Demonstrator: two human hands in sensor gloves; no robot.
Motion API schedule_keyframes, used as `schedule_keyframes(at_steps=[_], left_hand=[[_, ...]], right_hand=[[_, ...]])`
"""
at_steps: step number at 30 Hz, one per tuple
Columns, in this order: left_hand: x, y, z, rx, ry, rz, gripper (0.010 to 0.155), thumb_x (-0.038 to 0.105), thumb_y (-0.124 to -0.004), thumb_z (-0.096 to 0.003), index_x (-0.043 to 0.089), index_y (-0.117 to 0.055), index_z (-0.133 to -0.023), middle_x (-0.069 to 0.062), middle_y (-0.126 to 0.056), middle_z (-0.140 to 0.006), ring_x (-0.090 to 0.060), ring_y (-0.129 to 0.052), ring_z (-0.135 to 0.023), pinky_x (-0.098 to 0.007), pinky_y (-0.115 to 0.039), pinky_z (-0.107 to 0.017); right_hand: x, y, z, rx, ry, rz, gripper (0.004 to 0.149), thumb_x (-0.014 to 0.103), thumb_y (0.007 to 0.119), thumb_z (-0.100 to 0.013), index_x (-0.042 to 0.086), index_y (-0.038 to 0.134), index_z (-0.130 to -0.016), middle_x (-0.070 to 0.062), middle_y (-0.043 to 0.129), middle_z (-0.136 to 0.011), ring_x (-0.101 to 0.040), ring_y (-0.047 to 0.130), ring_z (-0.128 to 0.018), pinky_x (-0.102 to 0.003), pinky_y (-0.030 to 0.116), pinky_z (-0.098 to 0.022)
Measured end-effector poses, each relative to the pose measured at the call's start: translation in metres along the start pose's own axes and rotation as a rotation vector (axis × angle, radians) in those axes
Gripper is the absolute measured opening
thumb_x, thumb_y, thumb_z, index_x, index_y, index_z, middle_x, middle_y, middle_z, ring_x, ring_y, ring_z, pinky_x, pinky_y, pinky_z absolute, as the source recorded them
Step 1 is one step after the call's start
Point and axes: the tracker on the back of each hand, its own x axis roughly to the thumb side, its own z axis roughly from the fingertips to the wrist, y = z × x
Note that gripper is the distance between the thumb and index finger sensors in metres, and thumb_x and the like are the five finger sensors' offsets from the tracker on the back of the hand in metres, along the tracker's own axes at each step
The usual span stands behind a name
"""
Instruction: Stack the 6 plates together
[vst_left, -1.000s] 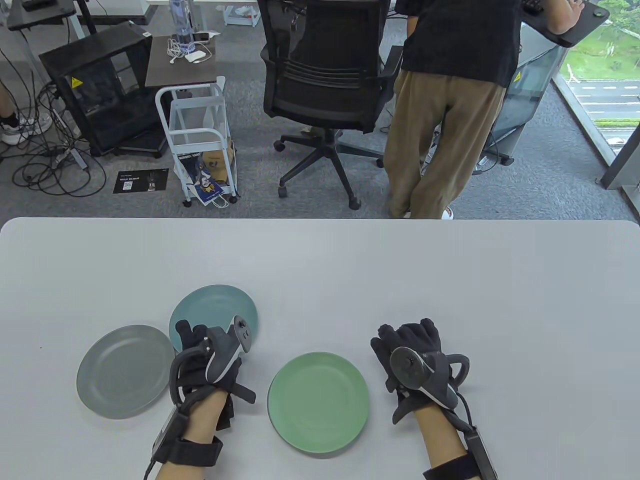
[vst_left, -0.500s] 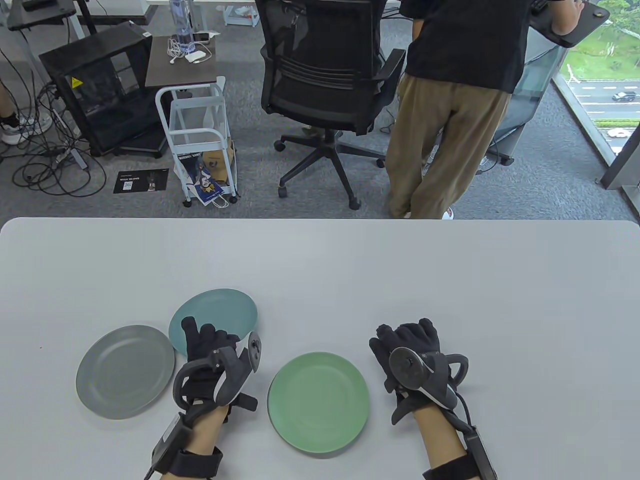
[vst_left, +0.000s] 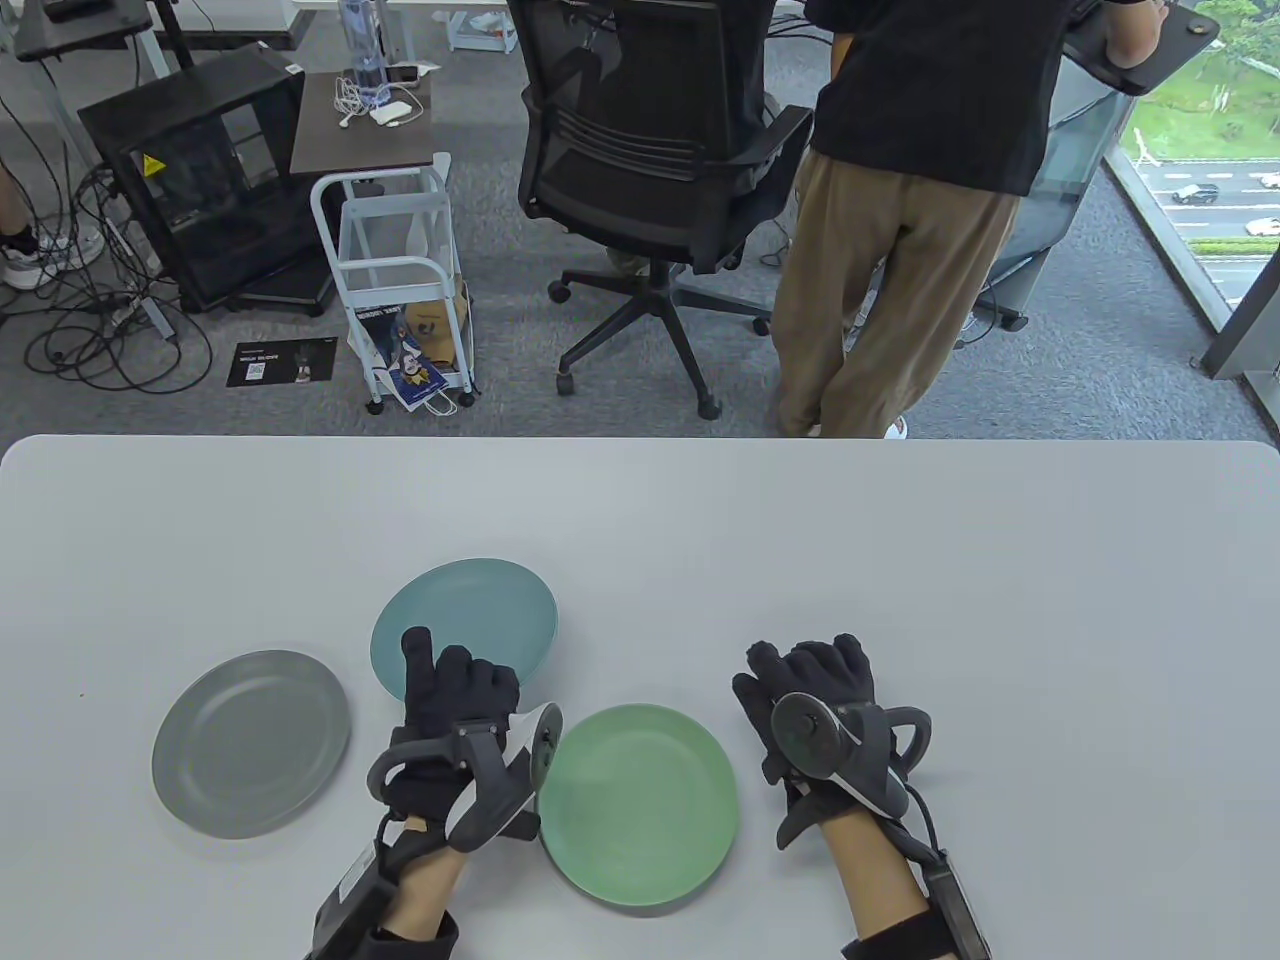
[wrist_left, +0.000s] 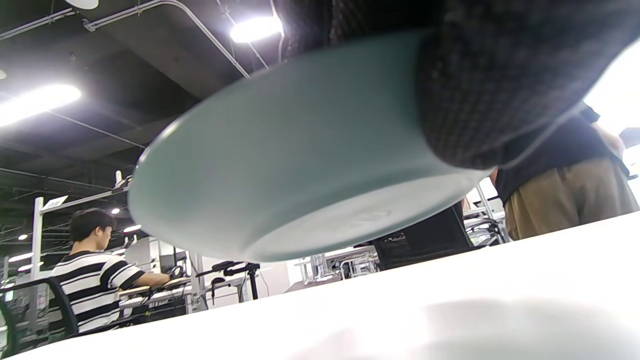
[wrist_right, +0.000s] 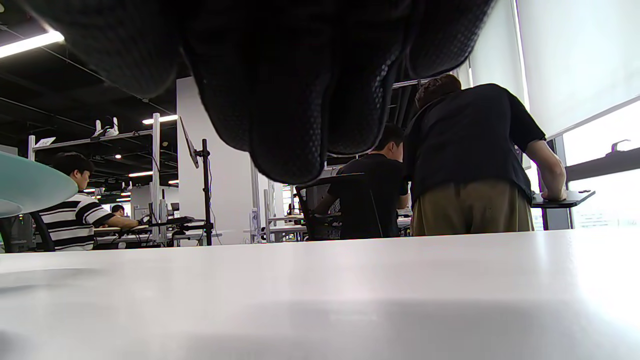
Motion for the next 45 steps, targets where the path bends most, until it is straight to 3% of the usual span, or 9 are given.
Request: schedule_keyframes(at_steps=[22, 28, 38, 45], left_hand=[[0.028, 0.028, 0.016, 0.108, -0.146, 0.050, 0.036, 0.048, -0.099, -0.0253, 0.038, -0.097, -0.060, 0.014, -0.101, -0.058, -0.003, -0.087, -0.080, -0.045, -0.040, -0.089], [0.036, 0.029, 0.021, 0.113, -0.187, 0.064, 0.036, 0.048, -0.099, -0.0250, 0.038, -0.097, -0.059, 0.014, -0.101, -0.057, -0.003, -0.087, -0.079, -0.045, -0.042, -0.089], [0.046, 0.034, 0.027, 0.147, -0.246, 0.074, 0.036, 0.048, -0.099, -0.0244, 0.039, -0.098, -0.059, 0.014, -0.101, -0.056, -0.003, -0.088, -0.078, -0.045, -0.043, -0.089], [0.053, 0.037, 0.032, 0.156, -0.283, 0.098, 0.036, 0.049, -0.099, -0.0243, 0.039, -0.097, -0.059, 0.014, -0.102, -0.056, -0.003, -0.088, -0.078, -0.045, -0.044, -0.088]], right_hand=[[0.019, -0.007, -0.018, 0.063, 0.050, -0.184, 0.058, 0.064, 0.063, -0.052, 0.029, 0.068, -0.099, 0.005, 0.090, -0.087, -0.023, 0.072, -0.096, -0.055, 0.046, -0.079], [0.030, -0.011, -0.020, 0.011, 0.008, -0.228, 0.058, 0.063, 0.063, -0.052, 0.028, 0.070, -0.098, 0.007, 0.094, -0.080, -0.022, 0.075, -0.094, -0.055, 0.047, -0.079], [0.043, -0.005, -0.020, 0.134, 0.020, -0.352, 0.065, 0.064, 0.063, -0.053, 0.024, 0.059, -0.104, 0.007, 0.093, -0.079, -0.023, 0.072, -0.095, -0.055, 0.045, -0.079], [0.049, -0.001, -0.019, 0.159, 0.029, -0.421, 0.071, 0.064, 0.062, -0.053, 0.020, 0.051, -0.107, 0.007, 0.091, -0.079, -0.024, 0.071, -0.096, -0.055, 0.043, -0.079]])
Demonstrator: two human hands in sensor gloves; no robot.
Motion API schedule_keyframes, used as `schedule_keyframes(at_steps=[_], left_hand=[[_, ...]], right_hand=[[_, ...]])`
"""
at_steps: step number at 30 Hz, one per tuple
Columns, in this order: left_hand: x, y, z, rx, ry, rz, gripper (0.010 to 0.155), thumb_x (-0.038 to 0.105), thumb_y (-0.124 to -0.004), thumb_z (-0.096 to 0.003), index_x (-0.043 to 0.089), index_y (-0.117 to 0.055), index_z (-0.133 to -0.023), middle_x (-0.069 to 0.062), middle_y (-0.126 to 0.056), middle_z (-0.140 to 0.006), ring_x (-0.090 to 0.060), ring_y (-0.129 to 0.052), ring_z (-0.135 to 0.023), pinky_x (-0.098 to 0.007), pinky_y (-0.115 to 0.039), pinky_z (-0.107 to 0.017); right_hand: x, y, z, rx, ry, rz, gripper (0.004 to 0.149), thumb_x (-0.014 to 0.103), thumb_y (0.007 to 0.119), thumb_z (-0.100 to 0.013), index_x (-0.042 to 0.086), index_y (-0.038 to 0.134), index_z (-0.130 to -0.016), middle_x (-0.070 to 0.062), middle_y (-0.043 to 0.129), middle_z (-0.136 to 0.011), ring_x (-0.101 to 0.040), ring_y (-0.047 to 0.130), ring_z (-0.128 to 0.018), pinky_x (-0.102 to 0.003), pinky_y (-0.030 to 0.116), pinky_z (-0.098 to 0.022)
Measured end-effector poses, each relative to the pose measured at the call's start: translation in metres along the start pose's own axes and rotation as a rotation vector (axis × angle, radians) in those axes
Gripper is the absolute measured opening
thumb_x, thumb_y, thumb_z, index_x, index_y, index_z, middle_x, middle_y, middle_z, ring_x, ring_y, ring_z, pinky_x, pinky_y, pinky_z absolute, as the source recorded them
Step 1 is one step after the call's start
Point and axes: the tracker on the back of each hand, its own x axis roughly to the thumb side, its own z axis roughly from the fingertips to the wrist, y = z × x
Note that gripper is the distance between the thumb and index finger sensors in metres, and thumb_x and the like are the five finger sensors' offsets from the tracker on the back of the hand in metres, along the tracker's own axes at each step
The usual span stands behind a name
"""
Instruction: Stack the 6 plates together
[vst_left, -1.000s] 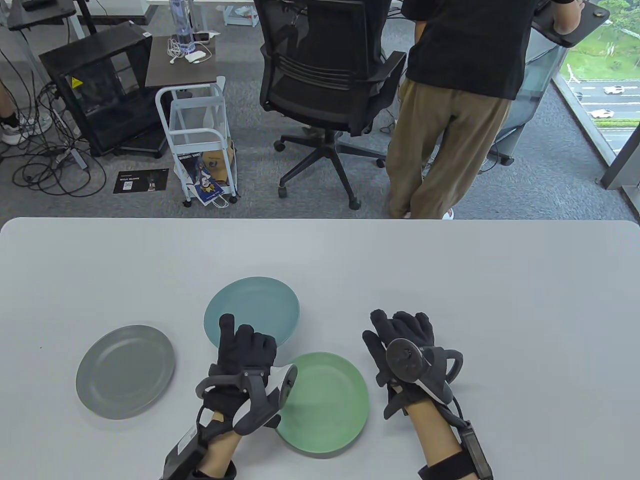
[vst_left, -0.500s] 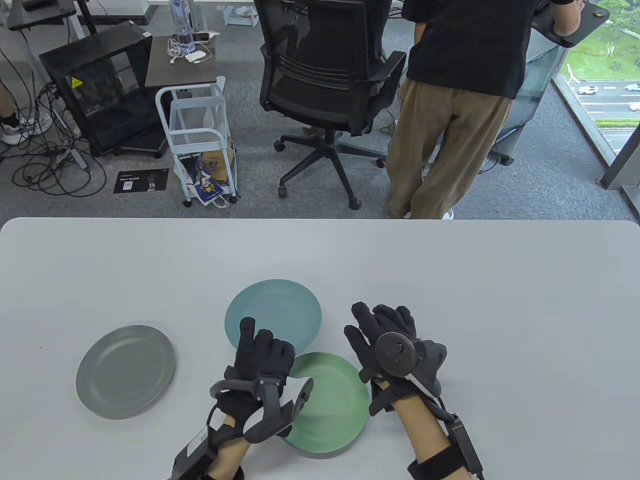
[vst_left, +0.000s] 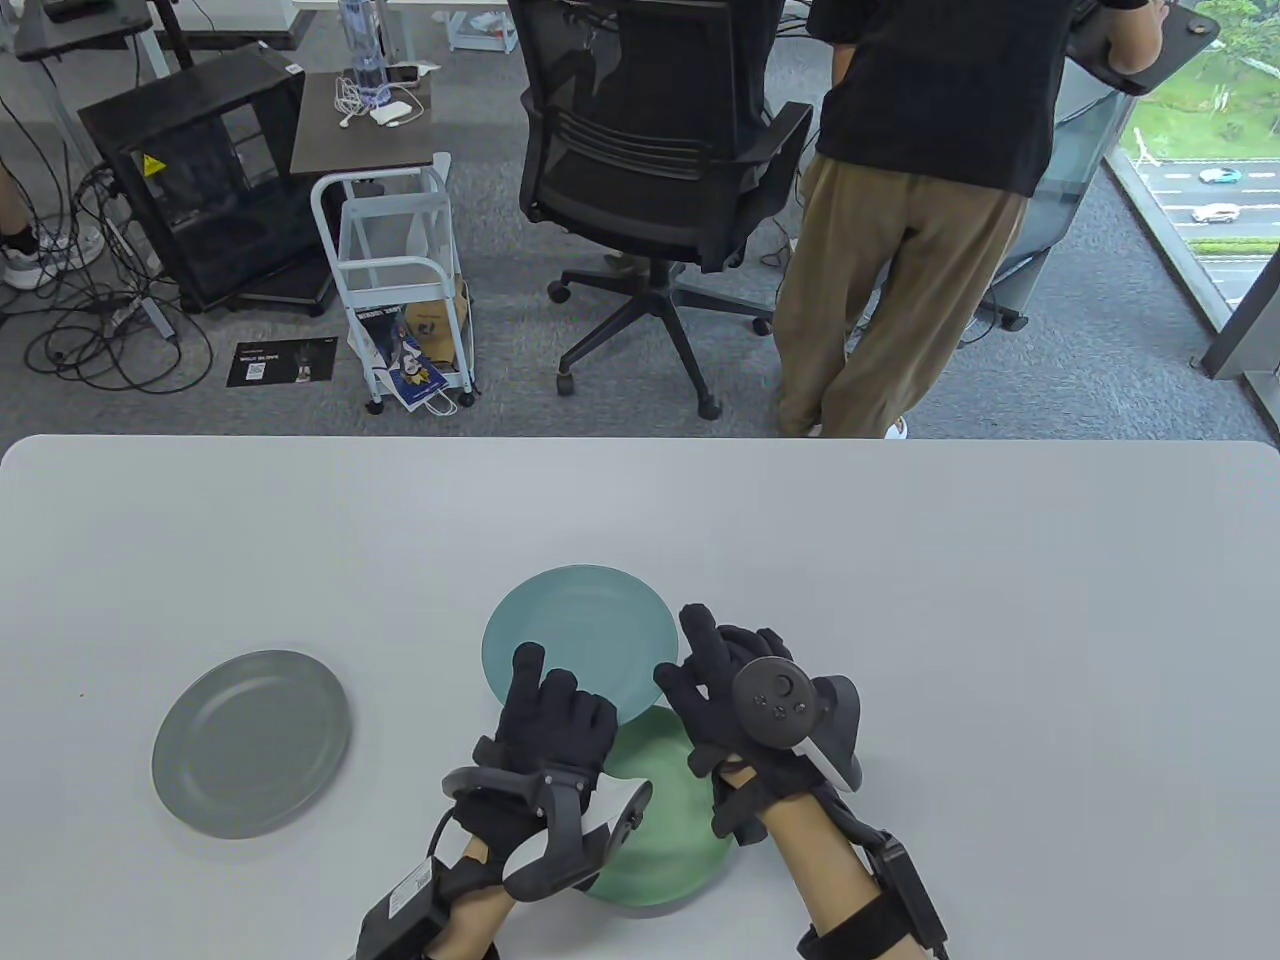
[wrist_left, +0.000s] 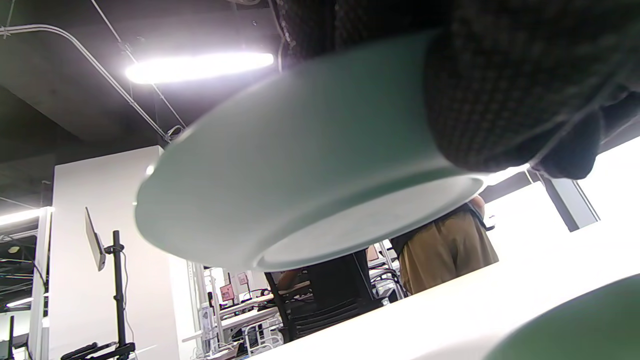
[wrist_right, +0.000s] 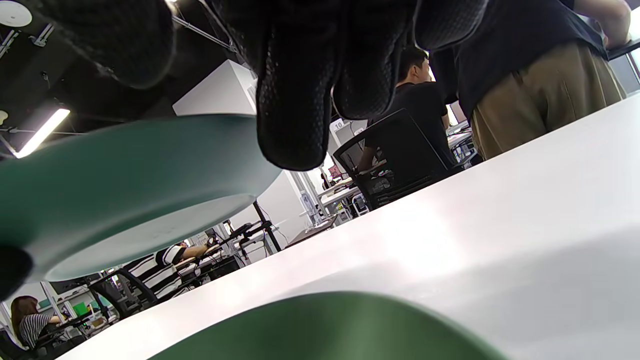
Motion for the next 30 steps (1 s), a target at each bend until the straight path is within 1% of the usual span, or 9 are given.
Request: schedule_keyframes(at_steps=[8, 11, 13, 17, 20, 22, 25, 28, 30], left_hand=[[0.007, 0.002, 0.003, 0.017, -0.045, 0.039, 0.035, 0.048, -0.099, -0.0244, 0.039, -0.097, -0.059, 0.015, -0.102, -0.056, -0.003, -0.088, -0.078, -0.045, -0.044, -0.089], [0.009, 0.003, 0.004, 0.023, -0.062, 0.039, 0.035, 0.048, -0.099, -0.0244, 0.039, -0.097, -0.059, 0.015, -0.102, -0.057, -0.003, -0.088, -0.078, -0.045, -0.044, -0.089], [0.011, 0.002, 0.005, 0.026, -0.074, 0.030, 0.035, 0.048, -0.099, -0.0244, 0.039, -0.097, -0.059, 0.015, -0.102, -0.057, -0.003, -0.088, -0.078, -0.045, -0.044, -0.089], [0.012, 0.002, 0.004, 0.007, -0.086, 0.041, 0.038, 0.049, -0.097, -0.0254, 0.040, -0.095, -0.062, 0.016, -0.100, -0.059, -0.003, -0.087, -0.080, -0.045, -0.043, -0.089], [0.011, 0.002, 0.004, -0.027, -0.107, 0.084, 0.040, 0.052, -0.093, -0.0261, 0.042, -0.093, -0.065, 0.018, -0.100, -0.062, -0.003, -0.086, -0.083, -0.045, -0.040, -0.090], [0.008, 0.000, 0.002, -0.076, -0.121, 0.128, 0.044, 0.059, -0.087, -0.0257, 0.044, -0.092, -0.067, 0.019, -0.099, -0.065, -0.003, -0.085, -0.085, -0.046, -0.038, -0.090], [0.004, -0.001, -0.001, -0.141, -0.147, 0.217, 0.060, 0.069, -0.080, -0.0218, 0.045, -0.087, -0.076, 0.018, -0.098, -0.071, -0.005, -0.082, -0.089, -0.047, -0.034, -0.090], [-0.003, 0.001, -0.003, -0.163, -0.131, 0.294, 0.067, 0.073, -0.077, -0.0207, 0.045, -0.082, -0.082, 0.017, -0.097, -0.075, -0.006, -0.080, -0.092, -0.048, -0.032, -0.090], [-0.011, 0.002, -0.006, -0.170, -0.103, 0.327, 0.069, 0.074, -0.075, -0.0203, 0.046, -0.080, -0.083, 0.017, -0.096, -0.076, -0.006, -0.079, -0.093, -0.048, -0.031, -0.091]], right_hand=[[-0.015, 0.008, 0.000, 0.026, 0.149, -0.189, 0.072, 0.059, 0.069, -0.053, 0.015, 0.047, -0.106, 0.007, 0.092, -0.075, -0.025, 0.074, -0.093, -0.055, 0.045, -0.078], [-0.020, 0.012, 0.001, 0.049, 0.205, -0.261, 0.070, 0.054, 0.072, -0.054, 0.014, 0.047, -0.106, 0.007, 0.093, -0.073, -0.025, 0.075, -0.091, -0.054, 0.047, -0.077], [-0.023, 0.014, 0.001, 0.071, 0.244, -0.348, 0.066, 0.048, 0.074, -0.055, 0.013, 0.048, -0.105, 0.005, 0.093, -0.073, -0.024, 0.076, -0.090, -0.054, 0.048, -0.076], [-0.028, 0.014, 0.001, 0.049, 0.286, -0.395, 0.060, 0.042, 0.074, -0.055, 0.014, 0.052, -0.104, 0.003, 0.094, -0.069, -0.022, 0.079, -0.087, -0.053, 0.051, -0.075], [-0.030, 0.013, 0.002, 0.024, 0.299, -0.377, 0.057, 0.040, 0.074, -0.055, 0.014, 0.055, -0.102, 0.002, 0.095, -0.067, -0.021, 0.081, -0.085, -0.053, 0.052, -0.075], [-0.030, 0.011, 0.002, 0.023, 0.297, -0.369, 0.055, 0.038, 0.074, -0.055, 0.015, 0.057, -0.102, 0.002, 0.096, -0.066, -0.021, 0.081, -0.084, -0.053, 0.053, -0.074], [-0.032, 0.010, 0.002, 0.022, 0.303, -0.370, 0.053, 0.036, 0.073, -0.055, 0.016, 0.059, -0.101, 0.002, 0.097, -0.066, -0.022, 0.082, -0.083, -0.054, 0.053, -0.074], [-0.033, 0.009, 0.002, 0.025, 0.301, -0.363, 0.051, 0.035, 0.072, -0.055, 0.017, 0.060, -0.101, 0.002, 0.097, -0.066, -0.022, 0.082, -0.083, -0.054, 0.054, -0.074], [-0.033, 0.008, 0.002, 0.024, 0.300, -0.363, 0.051, 0.035, 0.072, -0.055, 0.017, 0.060, -0.101, 0.002, 0.097, -0.067, -0.022, 0.082, -0.083, -0.054, 0.053, -0.074]])
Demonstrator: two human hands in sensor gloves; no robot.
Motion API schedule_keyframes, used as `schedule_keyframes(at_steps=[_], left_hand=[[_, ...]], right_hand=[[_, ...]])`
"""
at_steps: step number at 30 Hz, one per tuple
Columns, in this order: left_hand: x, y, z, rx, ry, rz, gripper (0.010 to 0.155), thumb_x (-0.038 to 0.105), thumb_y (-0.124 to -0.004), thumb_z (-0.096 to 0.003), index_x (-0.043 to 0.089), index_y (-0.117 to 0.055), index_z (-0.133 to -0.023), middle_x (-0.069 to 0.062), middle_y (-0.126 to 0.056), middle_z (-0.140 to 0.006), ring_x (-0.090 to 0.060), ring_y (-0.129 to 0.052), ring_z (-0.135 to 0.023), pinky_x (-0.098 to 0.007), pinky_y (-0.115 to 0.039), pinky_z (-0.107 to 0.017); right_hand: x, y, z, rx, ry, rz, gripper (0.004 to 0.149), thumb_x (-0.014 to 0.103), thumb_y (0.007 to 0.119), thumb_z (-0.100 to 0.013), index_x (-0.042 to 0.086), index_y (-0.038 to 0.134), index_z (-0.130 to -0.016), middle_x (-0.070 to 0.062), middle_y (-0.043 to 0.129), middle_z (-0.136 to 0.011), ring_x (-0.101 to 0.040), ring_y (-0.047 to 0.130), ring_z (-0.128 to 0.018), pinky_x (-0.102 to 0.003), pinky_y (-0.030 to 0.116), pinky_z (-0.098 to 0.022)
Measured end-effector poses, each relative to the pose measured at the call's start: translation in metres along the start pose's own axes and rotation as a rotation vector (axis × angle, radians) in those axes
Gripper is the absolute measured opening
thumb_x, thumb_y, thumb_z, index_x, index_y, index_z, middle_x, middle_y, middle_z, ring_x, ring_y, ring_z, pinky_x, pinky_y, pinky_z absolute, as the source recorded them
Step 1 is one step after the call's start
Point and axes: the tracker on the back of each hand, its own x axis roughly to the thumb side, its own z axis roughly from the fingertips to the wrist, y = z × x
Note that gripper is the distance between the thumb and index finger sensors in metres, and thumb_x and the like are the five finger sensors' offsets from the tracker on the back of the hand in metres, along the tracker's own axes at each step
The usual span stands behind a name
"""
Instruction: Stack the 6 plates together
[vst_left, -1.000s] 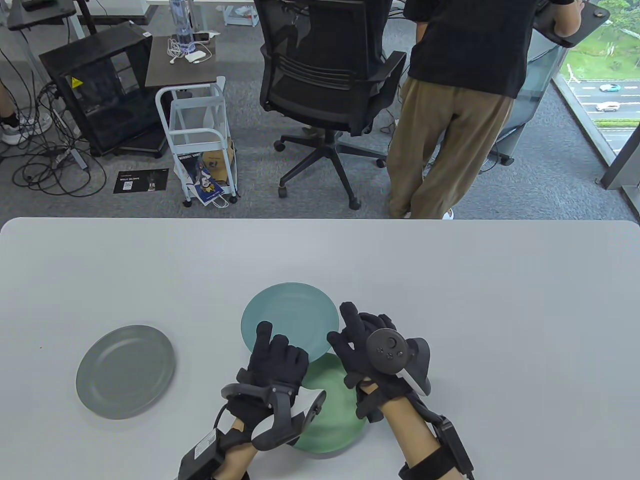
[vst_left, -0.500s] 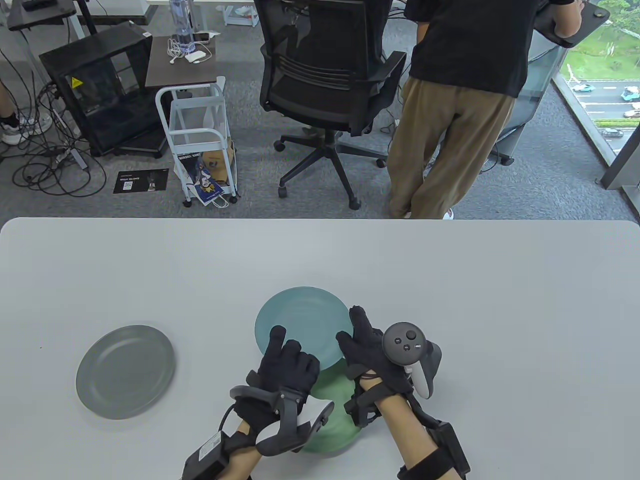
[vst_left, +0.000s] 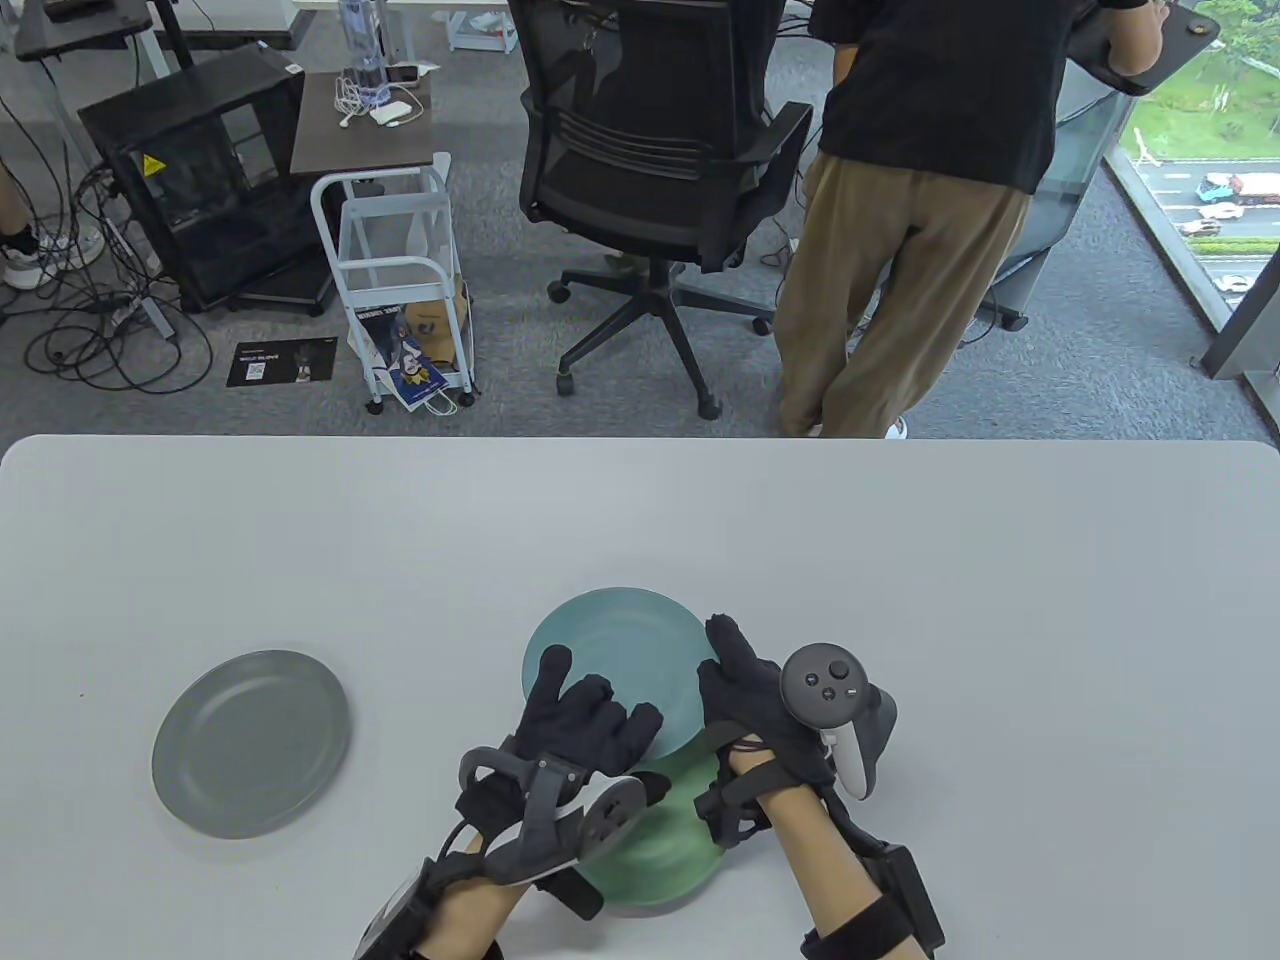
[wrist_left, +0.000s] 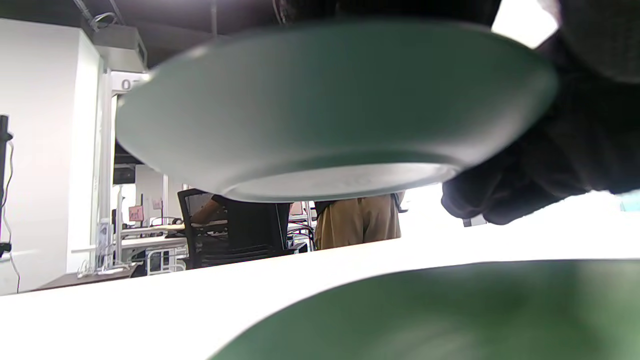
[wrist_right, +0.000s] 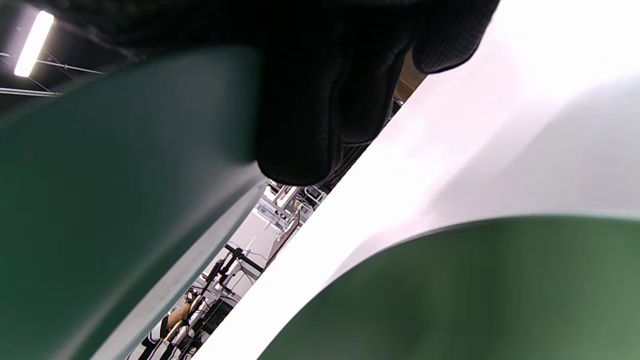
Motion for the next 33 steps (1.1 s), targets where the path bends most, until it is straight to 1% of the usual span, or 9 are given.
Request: schedule_keyframes(at_steps=[5, 9, 13, 19, 24, 26, 28, 30, 33], left_hand=[[-0.026, 0.007, -0.003, -0.023, 0.097, 0.147, 0.069, 0.074, -0.074, -0.0222, 0.044, -0.080, -0.085, 0.015, -0.095, -0.079, -0.008, -0.076, -0.096, -0.049, -0.027, -0.091], [-0.056, 0.010, -0.005, -0.016, 0.271, 0.197, 0.063, 0.069, -0.076, -0.0266, 0.045, -0.081, -0.084, 0.016, -0.094, -0.081, -0.008, -0.074, -0.097, -0.048, -0.025, -0.092], [-0.090, 0.005, -0.003, -0.020, 0.460, 0.231, 0.058, 0.063, -0.078, -0.0303, 0.043, -0.081, -0.085, 0.015, -0.092, -0.084, -0.008, -0.071, -0.099, -0.047, -0.021, -0.092], [-0.127, -0.008, 0.006, -0.075, 0.689, 0.161, 0.058, 0.062, -0.079, -0.0323, 0.043, -0.079, -0.087, 0.015, -0.090, -0.086, -0.009, -0.069, -0.100, -0.047, -0.019, -0.092], [-0.146, -0.021, 0.013, -0.161, 0.870, -0.011, 0.063, 0.065, -0.080, -0.0314, 0.044, -0.076, -0.090, 0.016, -0.088, -0.089, -0.009, -0.068, -0.101, -0.047, -0.020, -0.091], [-0.152, -0.027, 0.015, -0.179, 0.921, -0.036, 0.063, 0.065, -0.081, -0.0308, 0.043, -0.076, -0.090, 0.016, -0.088, -0.088, -0.009, -0.069, -0.101, -0.048, -0.021, -0.091], [-0.158, -0.033, 0.016, -0.219, 0.964, -0.063, 0.065, 0.065, -0.082, -0.0305, 0.043, -0.075, -0.091, 0.015, -0.088, -0.089, -0.010, -0.069, -0.101, -0.048, -0.023, -0.091], [-0.162, -0.037, 0.018, -0.249, 1.001, -0.114, 0.066, 0.066, -0.083, -0.0297, 0.043, -0.074, -0.091, 0.016, -0.088, -0.089, -0.010, -0.069, -0.101, -0.048, -0.025, -0.091], [-0.167, -0.043, 0.018, -0.319, 1.036, -0.185, 0.069, 0.066, -0.085, -0.0289, 0.043, -0.072, -0.093, 0.015, -0.087, -0.091, -0.011, -0.069, -0.101, -0.048, -0.026, -0.091]], right_hand=[[0.000, -0.002, 0.000, 0.011, 0.001, 0.003, 0.050, 0.034, 0.072, -0.055, 0.017, 0.060, -0.101, 0.001, 0.096, -0.067, -0.023, 0.081, -0.084, -0.054, 0.052, -0.074], [0.001, -0.002, -0.001, 0.044, -0.019, 0.031, 0.049, 0.031, 0.070, -0.055, 0.019, 0.060, -0.102, 0.000, 0.095, -0.070, -0.024, 0.078, -0.086, -0.055, 0.049, -0.074], [0.004, -0.002, -0.001, 0.075, -0.040, 0.060, 0.048, 0.030, 0.070, -0.055, 0.022, 0.061, -0.101, 0.000, 0.094, -0.071, -0.025, 0.076, -0.087, -0.056, 0.047, -0.075], [0.004, 0.002, -0.004, 0.138, -0.070, 0.112, 0.047, 0.030, 0.070, -0.055, 0.022, 0.063, -0.101, 0.000, 0.094, -0.071, -0.025, 0.075, -0.088, -0.056, 0.047, -0.075], [0.001, 0.002, -0.004, 0.181, -0.080, 0.129, 0.046, 0.030, 0.070, -0.055, 0.023, 0.064, -0.100, -0.001, 0.094, -0.071, -0.025, 0.075, -0.088, -0.056, 0.046, -0.075], [0.002, 0.002, -0.004, 0.198, -0.090, 0.140, 0.046, 0.030, 0.070, -0.055, 0.022, 0.065, -0.100, -0.001, 0.094, -0.071, -0.025, 0.075, -0.088, -0.056, 0.046, -0.075], [0.003, 0.003, -0.005, 0.219, -0.135, 0.210, 0.046, 0.032, 0.070, -0.055, 0.023, 0.065, -0.100, 0.001, 0.094, -0.072, -0.025, 0.075, -0.088, -0.056, 0.047, -0.076], [0.003, 0.004, -0.005, 0.225, -0.145, 0.300, 0.043, 0.035, 0.070, -0.056, 0.027, 0.068, -0.098, 0.002, 0.092, -0.077, -0.026, 0.073, -0.091, -0.056, 0.045, -0.076], [0.003, 0.004, -0.003, 0.162, -0.154, 0.419, 0.041, 0.038, 0.070, -0.055, 0.027, 0.073, -0.095, 0.002, 0.087, -0.084, -0.028, 0.068, -0.093, -0.056, 0.044, -0.076]])
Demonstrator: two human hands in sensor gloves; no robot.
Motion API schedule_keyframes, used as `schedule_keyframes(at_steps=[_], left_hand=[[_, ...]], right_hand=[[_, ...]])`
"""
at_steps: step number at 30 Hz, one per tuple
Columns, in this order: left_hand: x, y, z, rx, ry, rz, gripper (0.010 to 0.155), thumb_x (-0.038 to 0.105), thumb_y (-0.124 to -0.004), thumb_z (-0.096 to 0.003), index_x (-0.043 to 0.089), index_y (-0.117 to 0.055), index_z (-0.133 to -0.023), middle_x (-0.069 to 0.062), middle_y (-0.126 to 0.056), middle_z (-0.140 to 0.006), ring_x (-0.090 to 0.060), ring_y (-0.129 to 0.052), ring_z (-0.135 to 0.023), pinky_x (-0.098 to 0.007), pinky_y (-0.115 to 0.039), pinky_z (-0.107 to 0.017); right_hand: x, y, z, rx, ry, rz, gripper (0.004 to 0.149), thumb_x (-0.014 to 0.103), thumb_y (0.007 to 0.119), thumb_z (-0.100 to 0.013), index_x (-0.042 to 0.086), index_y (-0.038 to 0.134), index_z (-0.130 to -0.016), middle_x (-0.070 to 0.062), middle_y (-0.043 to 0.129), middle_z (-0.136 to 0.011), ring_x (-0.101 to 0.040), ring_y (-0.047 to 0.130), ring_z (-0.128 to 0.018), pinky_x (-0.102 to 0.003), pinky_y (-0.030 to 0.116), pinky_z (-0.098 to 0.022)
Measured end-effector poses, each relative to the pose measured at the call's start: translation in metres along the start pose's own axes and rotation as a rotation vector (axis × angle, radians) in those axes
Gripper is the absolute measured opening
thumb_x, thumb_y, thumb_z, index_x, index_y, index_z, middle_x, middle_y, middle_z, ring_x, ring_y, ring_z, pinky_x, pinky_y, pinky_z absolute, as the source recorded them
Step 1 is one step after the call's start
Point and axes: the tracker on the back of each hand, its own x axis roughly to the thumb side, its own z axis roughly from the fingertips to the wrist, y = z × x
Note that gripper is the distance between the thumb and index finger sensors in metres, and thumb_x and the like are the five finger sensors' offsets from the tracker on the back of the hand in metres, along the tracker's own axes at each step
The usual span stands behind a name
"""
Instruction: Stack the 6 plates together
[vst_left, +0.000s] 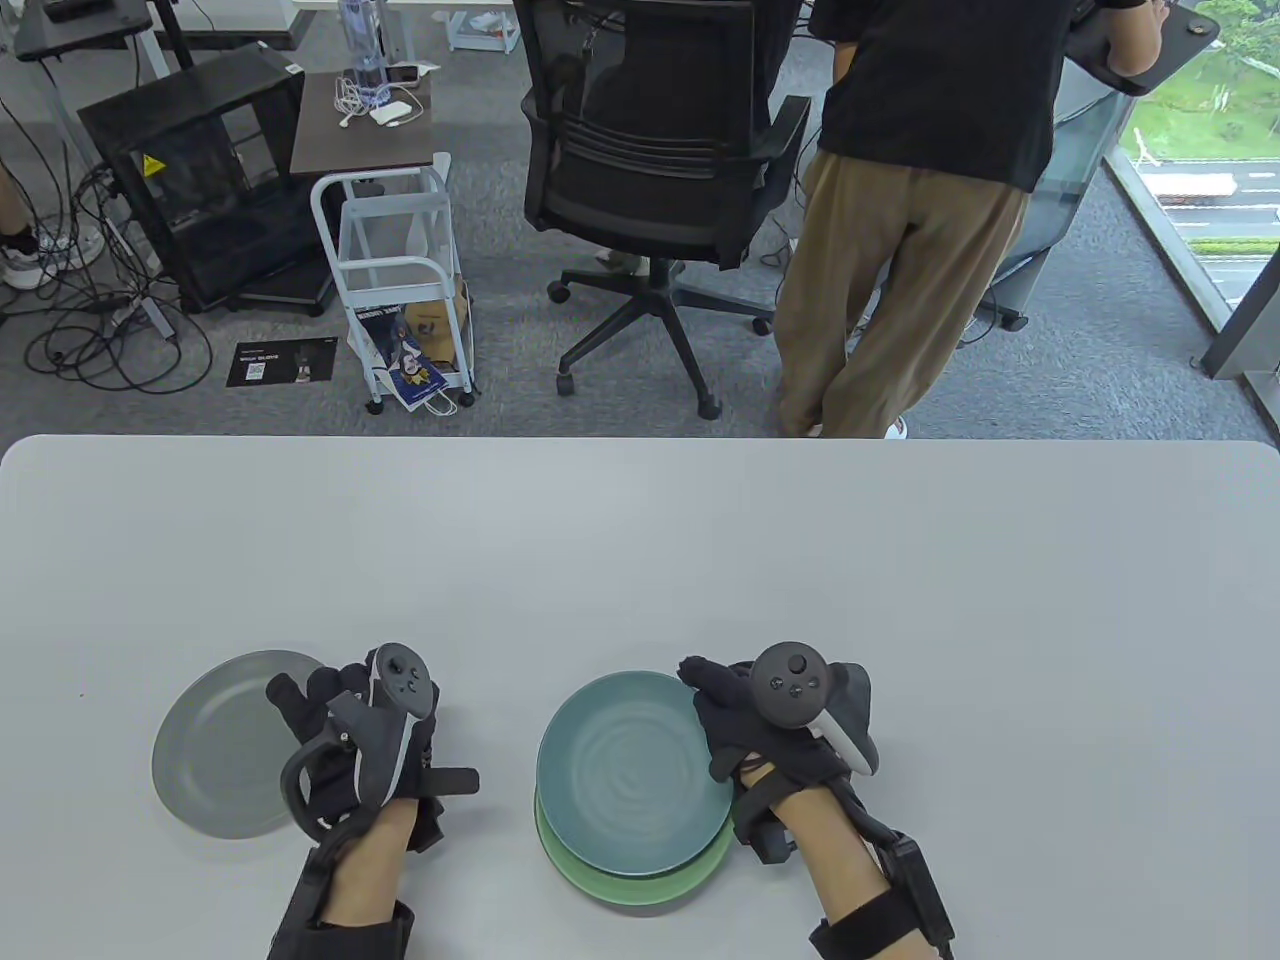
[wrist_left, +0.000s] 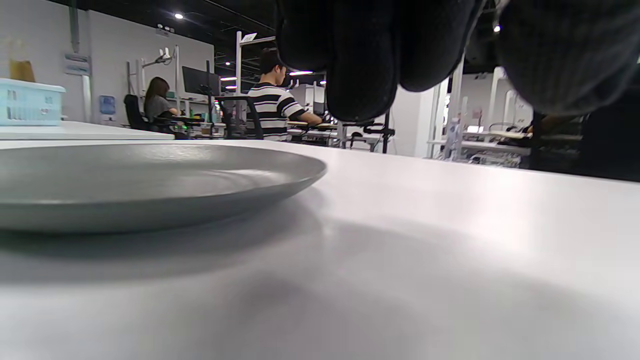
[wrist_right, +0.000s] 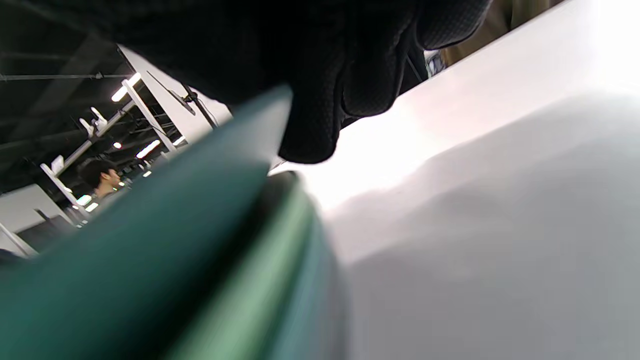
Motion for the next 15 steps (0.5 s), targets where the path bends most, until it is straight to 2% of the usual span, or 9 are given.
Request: schedule_keyframes(at_steps=[4, 7, 15], left_hand=[[-0.002, -0.005, -0.005, -0.059, 0.051, -0.095, 0.075, 0.066, -0.086, -0.0276, 0.043, -0.068, -0.096, 0.014, -0.084, -0.094, -0.013, -0.067, -0.103, -0.049, -0.028, -0.090], [-0.004, -0.007, -0.008, -0.075, 0.078, -0.122, 0.076, 0.066, -0.088, -0.0270, 0.042, -0.068, -0.096, 0.014, -0.084, -0.094, -0.014, -0.068, -0.102, -0.049, -0.029, -0.090], [-0.006, -0.009, -0.010, -0.092, 0.116, -0.180, 0.070, 0.064, -0.091, -0.0254, 0.038, -0.078, -0.089, 0.014, -0.092, -0.086, -0.013, -0.076, -0.097, -0.049, -0.034, -0.090]], right_hand=[[-0.002, -0.006, 0.003, -0.104, 0.003, 0.092, 0.043, 0.044, 0.068, -0.056, 0.029, 0.070, -0.096, 0.002, 0.083, -0.089, -0.027, 0.066, -0.095, -0.055, 0.044, -0.077], [-0.007, -0.008, 0.006, -0.155, 0.010, 0.043, 0.045, 0.047, 0.067, -0.056, 0.028, 0.070, -0.097, 0.001, 0.084, -0.089, -0.027, 0.067, -0.095, -0.056, 0.044, -0.077], [-0.020, -0.005, 0.006, -0.144, 0.030, 0.011, 0.048, 0.049, 0.066, -0.055, 0.026, 0.070, -0.097, -0.001, 0.084, -0.091, -0.029, 0.067, -0.095, -0.056, 0.045, -0.076]])
